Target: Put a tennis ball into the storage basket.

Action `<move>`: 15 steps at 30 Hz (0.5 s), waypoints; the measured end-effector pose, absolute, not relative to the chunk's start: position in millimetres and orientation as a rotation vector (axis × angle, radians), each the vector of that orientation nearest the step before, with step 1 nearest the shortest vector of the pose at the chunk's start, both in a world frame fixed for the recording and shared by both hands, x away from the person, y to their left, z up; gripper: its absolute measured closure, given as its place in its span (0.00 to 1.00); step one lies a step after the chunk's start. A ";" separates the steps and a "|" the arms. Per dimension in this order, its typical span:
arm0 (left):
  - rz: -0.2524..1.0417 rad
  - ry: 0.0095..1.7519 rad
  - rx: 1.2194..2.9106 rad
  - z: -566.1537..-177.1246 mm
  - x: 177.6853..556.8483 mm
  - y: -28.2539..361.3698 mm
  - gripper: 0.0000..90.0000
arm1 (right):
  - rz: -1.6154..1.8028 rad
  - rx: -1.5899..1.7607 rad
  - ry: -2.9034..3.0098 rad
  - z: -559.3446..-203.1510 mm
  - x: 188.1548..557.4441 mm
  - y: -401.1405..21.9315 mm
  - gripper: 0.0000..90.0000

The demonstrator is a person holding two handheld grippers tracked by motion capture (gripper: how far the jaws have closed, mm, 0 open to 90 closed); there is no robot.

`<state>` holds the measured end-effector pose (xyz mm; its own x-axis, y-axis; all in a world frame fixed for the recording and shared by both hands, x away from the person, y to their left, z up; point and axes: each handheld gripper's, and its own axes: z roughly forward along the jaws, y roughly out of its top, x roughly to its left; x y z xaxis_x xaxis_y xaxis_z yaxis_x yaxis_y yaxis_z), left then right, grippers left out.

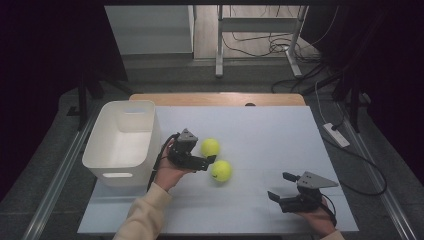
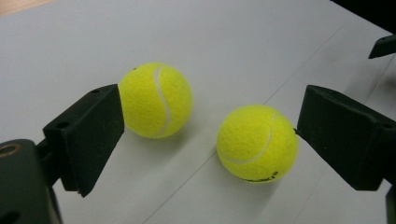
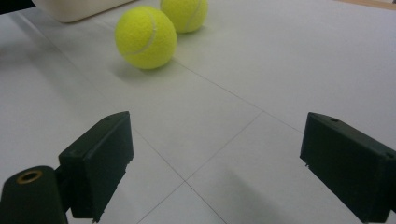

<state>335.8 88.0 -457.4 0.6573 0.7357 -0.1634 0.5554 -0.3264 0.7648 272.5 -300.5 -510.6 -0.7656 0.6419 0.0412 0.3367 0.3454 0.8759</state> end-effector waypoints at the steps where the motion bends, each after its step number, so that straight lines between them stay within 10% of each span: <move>1: 0.269 1.004 2.026 -457.3 337.0 87.8 0.09 | 1.389 0.871 2.302 -510.7 272.7 -300.5 0.11; 15: 0.267 1.029 2.055 -458.4 352.6 81.6 0.09 | 1.388 0.872 2.306 -511.2 272.6 -299.9 0.11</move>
